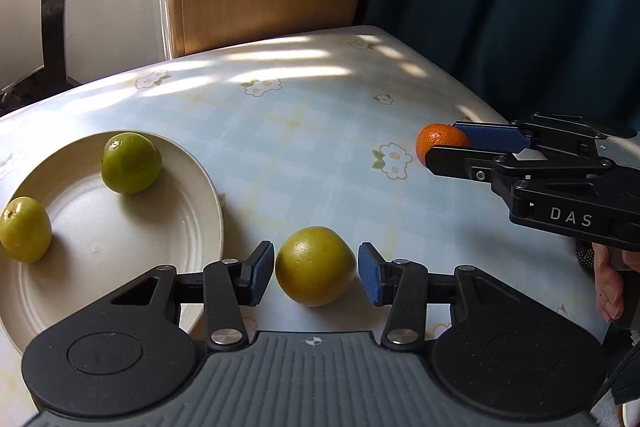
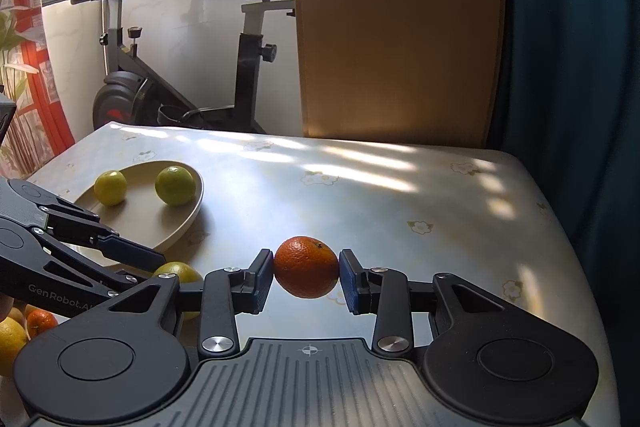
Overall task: Organize fruits
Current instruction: 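Grasp a tangerine with the right gripper while the left gripper grasps a yellow citrus, then carry the tangerine and yellow citrus onto the plate and open both grippers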
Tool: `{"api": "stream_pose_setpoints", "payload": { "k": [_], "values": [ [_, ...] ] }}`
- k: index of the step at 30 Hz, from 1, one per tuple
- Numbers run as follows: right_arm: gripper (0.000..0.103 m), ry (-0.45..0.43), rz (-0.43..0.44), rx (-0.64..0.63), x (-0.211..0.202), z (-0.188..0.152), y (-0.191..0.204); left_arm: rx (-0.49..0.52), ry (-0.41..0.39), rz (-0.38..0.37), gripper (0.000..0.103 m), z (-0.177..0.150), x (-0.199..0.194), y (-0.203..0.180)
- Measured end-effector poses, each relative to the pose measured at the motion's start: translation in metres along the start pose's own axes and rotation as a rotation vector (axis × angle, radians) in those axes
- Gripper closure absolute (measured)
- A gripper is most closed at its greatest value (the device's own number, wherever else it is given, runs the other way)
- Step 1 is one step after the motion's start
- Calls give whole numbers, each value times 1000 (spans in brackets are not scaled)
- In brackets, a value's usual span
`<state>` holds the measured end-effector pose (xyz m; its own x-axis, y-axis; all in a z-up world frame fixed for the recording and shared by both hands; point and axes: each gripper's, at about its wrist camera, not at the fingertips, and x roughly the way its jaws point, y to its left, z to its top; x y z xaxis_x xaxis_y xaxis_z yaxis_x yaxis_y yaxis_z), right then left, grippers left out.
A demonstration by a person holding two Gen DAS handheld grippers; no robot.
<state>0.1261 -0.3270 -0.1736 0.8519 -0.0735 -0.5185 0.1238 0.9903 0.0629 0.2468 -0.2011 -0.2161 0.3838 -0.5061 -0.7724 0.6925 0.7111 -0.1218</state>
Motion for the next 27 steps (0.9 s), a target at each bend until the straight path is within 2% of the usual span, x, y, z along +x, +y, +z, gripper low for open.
{"api": "stream_pose_setpoints", "payload": {
  "k": [6,15,21,27],
  "values": [
    [70,7,2,7,2,-4,-2,23,36,23,53,-1,11,-3],
    [70,17,15,-5,4,-7,3,5,12,12,54,0,-6,0],
    [70,9,47,-32,10,1,15,-34,-49,41,54,12,-41,25],
    [70,4,105,-74,25,19,33,-83,-106,136,54,35,-68,69]
  ]
}}
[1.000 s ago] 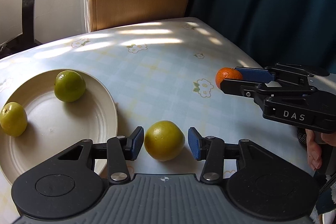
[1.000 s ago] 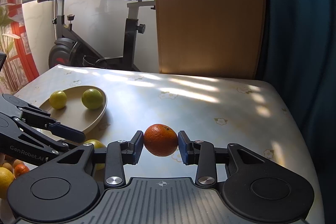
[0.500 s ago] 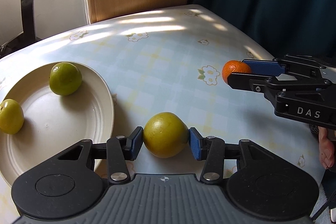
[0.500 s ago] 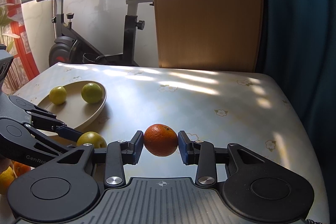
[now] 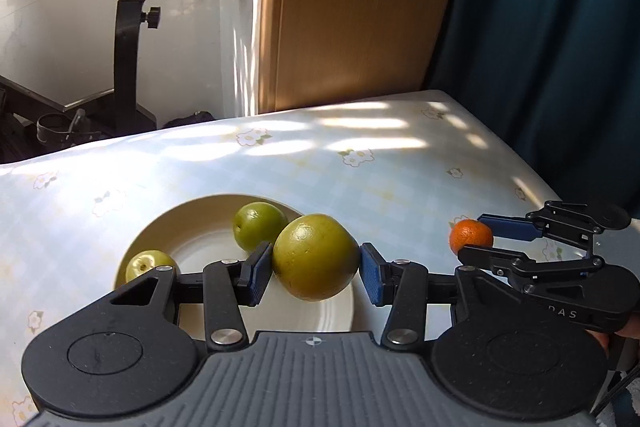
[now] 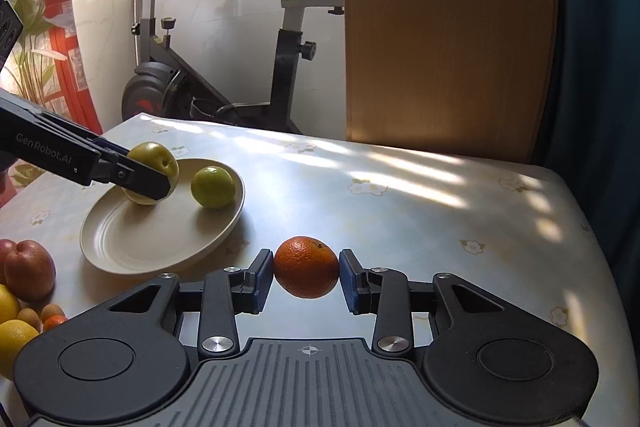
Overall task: Organize fruits
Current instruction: 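Carry the tangerine and yellow citrus onto the plate and open both grippers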
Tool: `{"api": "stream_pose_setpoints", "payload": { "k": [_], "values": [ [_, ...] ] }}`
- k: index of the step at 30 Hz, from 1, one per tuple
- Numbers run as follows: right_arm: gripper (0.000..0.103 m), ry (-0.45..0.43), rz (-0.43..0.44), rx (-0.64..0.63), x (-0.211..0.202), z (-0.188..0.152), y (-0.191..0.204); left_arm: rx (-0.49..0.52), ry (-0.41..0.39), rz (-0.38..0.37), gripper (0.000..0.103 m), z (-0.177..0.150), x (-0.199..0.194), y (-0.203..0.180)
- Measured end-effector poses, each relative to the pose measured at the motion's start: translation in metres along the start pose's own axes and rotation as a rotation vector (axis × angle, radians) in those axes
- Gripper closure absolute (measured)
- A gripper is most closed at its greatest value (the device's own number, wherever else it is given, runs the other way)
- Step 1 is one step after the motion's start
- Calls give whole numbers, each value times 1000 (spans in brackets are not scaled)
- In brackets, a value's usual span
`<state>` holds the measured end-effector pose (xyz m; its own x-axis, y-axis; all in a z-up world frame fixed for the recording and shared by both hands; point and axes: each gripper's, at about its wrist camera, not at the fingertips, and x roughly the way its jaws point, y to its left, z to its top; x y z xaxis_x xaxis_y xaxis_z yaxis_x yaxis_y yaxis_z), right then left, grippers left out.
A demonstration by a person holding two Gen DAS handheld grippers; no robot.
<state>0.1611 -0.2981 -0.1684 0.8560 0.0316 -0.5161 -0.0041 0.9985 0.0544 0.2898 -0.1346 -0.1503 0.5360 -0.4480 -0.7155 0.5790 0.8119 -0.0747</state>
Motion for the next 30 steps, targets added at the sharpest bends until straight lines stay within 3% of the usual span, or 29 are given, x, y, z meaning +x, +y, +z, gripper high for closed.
{"api": "stream_pose_setpoints", "payload": {
  "k": [9,16,30],
  "values": [
    [70,33,82,-100,50,31,36,-15,24,141,54,23,25,48],
    [70,83,126,-170,86,38,66,-31,76,141,54,27,49,65],
    [70,147,134,-267,120,44,85,-73,124,118,54,14,70,79]
  ]
}}
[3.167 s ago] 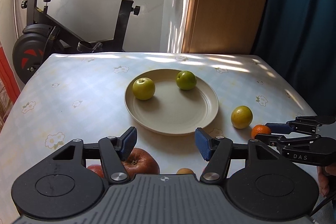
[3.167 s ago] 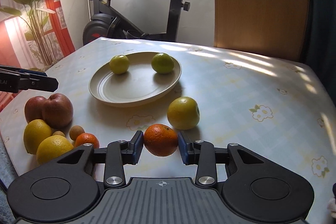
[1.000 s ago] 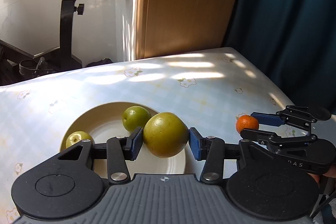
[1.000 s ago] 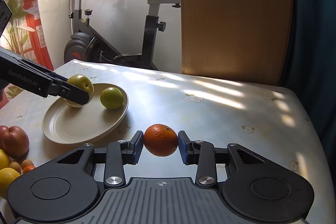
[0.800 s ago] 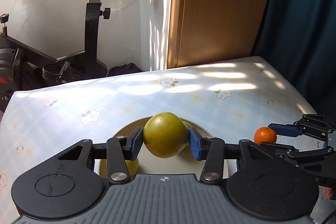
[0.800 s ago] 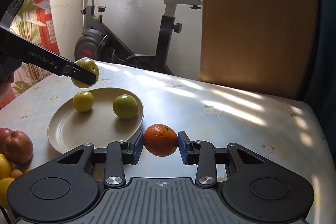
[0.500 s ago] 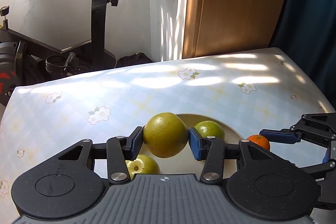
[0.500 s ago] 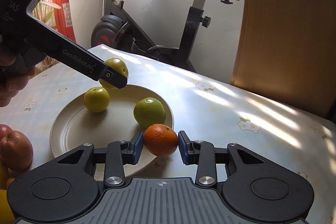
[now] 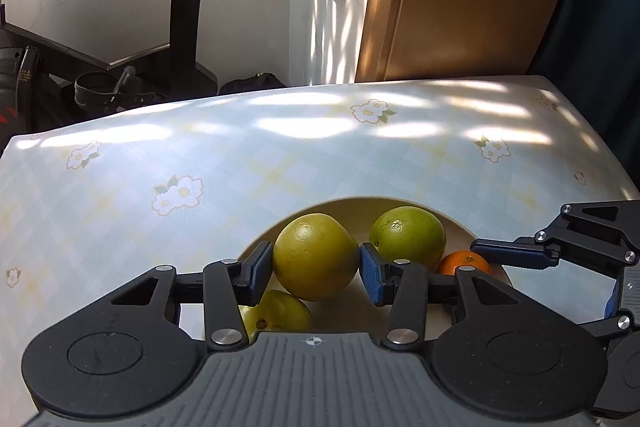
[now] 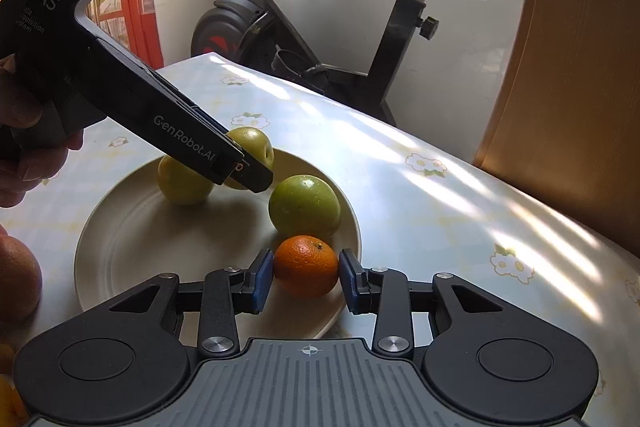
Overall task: Organize fruits
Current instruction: 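Carry the tangerine and yellow citrus onto the plate and open both grippers, then lift both tools from the plate and move toward the fruit pile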
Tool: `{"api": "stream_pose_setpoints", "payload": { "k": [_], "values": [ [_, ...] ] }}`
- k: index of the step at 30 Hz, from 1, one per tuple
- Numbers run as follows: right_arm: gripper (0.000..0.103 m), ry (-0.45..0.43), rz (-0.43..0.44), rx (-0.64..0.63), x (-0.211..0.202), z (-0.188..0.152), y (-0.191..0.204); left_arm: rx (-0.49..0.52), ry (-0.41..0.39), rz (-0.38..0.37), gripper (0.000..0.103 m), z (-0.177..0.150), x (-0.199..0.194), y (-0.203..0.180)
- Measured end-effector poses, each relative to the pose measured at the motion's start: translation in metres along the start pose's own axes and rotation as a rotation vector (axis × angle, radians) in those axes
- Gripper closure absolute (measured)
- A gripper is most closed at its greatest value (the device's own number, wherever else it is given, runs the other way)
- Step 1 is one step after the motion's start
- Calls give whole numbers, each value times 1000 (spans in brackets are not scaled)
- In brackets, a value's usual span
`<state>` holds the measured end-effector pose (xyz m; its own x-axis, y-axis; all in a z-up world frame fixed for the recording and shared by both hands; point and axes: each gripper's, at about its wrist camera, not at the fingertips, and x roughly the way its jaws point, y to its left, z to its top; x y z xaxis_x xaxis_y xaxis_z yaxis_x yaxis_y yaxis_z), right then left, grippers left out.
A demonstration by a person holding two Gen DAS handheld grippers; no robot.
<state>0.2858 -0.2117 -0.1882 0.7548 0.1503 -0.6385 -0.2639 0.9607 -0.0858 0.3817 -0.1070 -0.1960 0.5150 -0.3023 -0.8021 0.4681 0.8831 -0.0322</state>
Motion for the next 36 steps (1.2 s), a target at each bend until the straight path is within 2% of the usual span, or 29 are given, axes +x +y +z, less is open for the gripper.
{"api": "stream_pose_setpoints", "payload": {
  "k": [10,18,24,29,36],
  "values": [
    [70,-2,-10,-15,11,6,-3,-33,20,-27,53,1,12,14],
    [69,-9,-23,-14,12,7,-2,-69,-18,-45,53,4,4,18],
    [63,-23,-29,-5,5,7,0,-85,-57,-44,46,1,-8,17],
    [63,-40,-30,25,-7,7,-1,-94,-82,-46,46,-3,-23,15],
    [63,-88,-36,102,-34,3,-1,-79,-134,-11,46,-11,-51,13]
  ]
}}
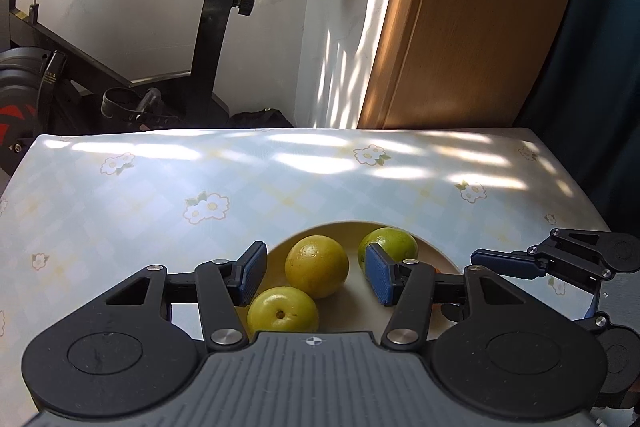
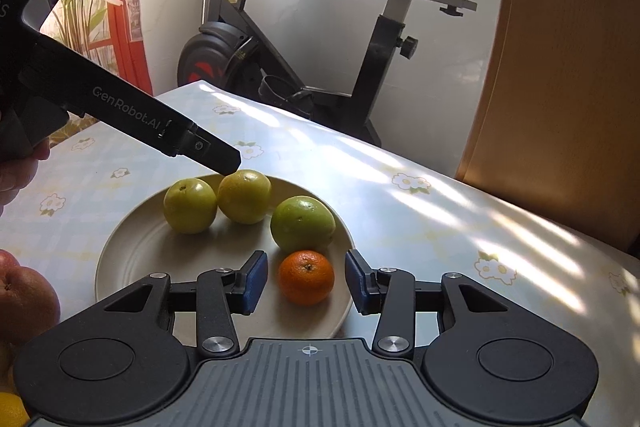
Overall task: Organize fruits
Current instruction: 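Lift both tools from the plate and move toward the fruit pile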
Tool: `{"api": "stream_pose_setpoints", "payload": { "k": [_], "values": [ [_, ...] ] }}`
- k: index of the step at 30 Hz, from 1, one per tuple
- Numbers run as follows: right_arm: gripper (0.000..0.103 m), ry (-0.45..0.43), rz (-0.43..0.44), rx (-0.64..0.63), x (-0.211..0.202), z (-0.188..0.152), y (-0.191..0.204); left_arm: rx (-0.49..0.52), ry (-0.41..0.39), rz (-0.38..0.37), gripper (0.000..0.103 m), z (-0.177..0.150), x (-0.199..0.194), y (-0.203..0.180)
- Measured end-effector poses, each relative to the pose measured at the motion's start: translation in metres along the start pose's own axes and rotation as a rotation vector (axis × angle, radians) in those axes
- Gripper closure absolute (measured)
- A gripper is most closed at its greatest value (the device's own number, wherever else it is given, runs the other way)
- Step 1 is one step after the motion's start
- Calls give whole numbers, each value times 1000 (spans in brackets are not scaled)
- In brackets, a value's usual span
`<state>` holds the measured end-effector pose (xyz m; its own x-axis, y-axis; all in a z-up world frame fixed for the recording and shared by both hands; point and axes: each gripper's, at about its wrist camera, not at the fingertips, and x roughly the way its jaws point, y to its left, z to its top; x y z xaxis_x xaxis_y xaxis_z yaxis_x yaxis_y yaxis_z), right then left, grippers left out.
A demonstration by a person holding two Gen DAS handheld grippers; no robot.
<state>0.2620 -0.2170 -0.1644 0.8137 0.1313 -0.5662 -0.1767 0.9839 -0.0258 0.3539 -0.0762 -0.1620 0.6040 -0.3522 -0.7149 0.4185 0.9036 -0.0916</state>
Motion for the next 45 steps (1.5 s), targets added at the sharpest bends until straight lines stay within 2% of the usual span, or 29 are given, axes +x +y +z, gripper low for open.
{"api": "stream_pose_setpoints", "payload": {
  "k": [4,13,21,28,37,42,45],
  "values": [
    [63,-28,-4,86,-19,-5,-3,1,-36,38,46,-5,-21,0],
    [60,-50,-64,197,-48,-13,-3,13,-76,129,46,-19,-66,0],
    [59,-67,-78,222,-71,-20,18,54,-71,201,46,-36,-111,2],
    [59,-73,-32,256,-82,-26,46,62,-55,173,46,-52,-132,6],
    [60,-71,-2,285,-92,-36,79,107,-86,157,46,-67,-158,8],
    [59,-51,7,290,-94,-44,89,79,-93,124,46,-80,-167,16],
    [59,-31,15,275,-91,-47,96,64,-109,134,46,-91,-172,20]
  ]
}}
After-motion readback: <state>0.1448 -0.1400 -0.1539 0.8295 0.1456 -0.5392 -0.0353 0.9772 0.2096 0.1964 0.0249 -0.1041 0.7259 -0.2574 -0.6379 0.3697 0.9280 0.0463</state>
